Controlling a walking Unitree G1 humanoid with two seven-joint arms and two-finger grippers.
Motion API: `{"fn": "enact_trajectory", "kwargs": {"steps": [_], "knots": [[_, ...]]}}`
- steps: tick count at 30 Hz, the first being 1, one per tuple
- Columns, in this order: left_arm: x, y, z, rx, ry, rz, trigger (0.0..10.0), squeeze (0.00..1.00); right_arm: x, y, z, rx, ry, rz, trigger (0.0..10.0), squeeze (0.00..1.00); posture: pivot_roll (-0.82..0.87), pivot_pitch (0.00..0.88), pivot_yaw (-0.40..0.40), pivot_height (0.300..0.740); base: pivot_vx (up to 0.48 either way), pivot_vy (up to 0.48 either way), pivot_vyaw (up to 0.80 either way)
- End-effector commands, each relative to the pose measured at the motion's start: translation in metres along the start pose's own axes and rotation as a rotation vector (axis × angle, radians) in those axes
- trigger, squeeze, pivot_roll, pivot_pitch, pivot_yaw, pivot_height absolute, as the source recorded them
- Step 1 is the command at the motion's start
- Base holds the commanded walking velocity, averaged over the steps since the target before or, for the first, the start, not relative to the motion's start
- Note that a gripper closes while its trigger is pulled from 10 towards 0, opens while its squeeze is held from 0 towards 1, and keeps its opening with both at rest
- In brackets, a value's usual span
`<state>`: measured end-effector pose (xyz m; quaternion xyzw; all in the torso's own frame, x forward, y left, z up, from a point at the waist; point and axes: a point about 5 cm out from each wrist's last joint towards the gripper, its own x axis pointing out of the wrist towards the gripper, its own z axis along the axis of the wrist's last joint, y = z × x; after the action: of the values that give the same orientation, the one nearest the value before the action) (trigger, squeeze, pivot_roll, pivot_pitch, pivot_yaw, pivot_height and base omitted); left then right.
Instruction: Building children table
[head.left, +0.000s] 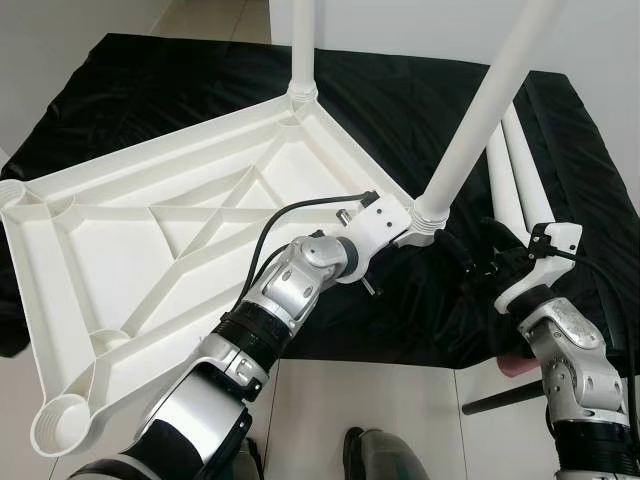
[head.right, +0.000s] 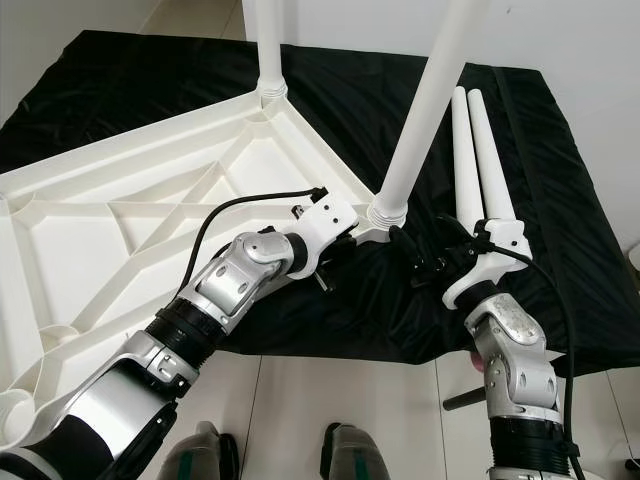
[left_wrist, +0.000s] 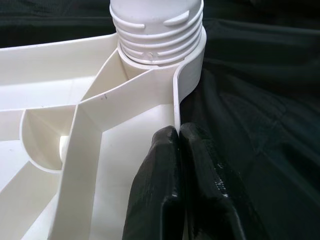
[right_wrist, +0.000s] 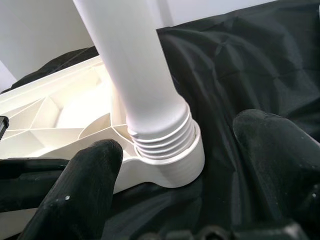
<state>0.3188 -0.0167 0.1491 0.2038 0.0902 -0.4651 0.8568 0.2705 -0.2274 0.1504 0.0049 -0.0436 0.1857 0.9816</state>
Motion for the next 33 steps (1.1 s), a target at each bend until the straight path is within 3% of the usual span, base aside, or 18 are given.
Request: {"fn": "enact_trajectory", "kwargs": {"steps": [1,11,13,19,24,27,33], "knots": [[-0.004,-0.004,-0.019,0.027,0.067,-0.027,10.0,0.0,0.001,-0.001,-0.001,-0.007,0.011,0.007,10.0,0.0,-0.11,0.072,0.014,0.74,0.0,0.0,0.0],[-0.036,-0.008,-0.037,0.113,0.051,-0.151,10.0,0.0,0.004,-0.002,0.0,-0.01,0.008,0.012,10.0,0.0,-0.1,0.076,0.007,0.74,0.0,0.0,0.0],[-0.049,-0.011,-0.043,0.134,0.045,-0.204,10.0,0.0,0.006,-0.002,0.001,-0.012,0.006,0.016,10.0,0.0,-0.09,0.078,0.001,0.74,0.0,0.0,0.0],[-0.064,-0.018,-0.045,0.153,0.025,-0.27,10.0,0.0,0.011,-0.002,0.002,-0.013,0.002,0.027,10.0,0.0,-0.08,0.081,-0.008,0.74,0.0,0.0,0.0],[-0.066,-0.018,-0.046,0.149,0.027,-0.271,10.0,0.0,0.012,-0.001,0.002,-0.012,0.001,0.036,10.0,0.0,-0.08,0.081,-0.008,0.74,0.0,0.0,0.0],[-0.062,-0.013,-0.046,0.129,0.049,-0.203,10.0,0.0,0.013,0.002,0.002,-0.007,0.012,0.075,10.0,0.0,-0.08,0.081,-0.016,0.74,0.0,0.0,0.0],[-0.06,-0.005,-0.044,0.123,0.054,-0.153,10.0,0.0,0.003,0.003,0.0,-0.03,0.097,0.231,10.0,0.0,-0.08,0.077,-0.024,0.74,0.0,0.0,0.0]]}}
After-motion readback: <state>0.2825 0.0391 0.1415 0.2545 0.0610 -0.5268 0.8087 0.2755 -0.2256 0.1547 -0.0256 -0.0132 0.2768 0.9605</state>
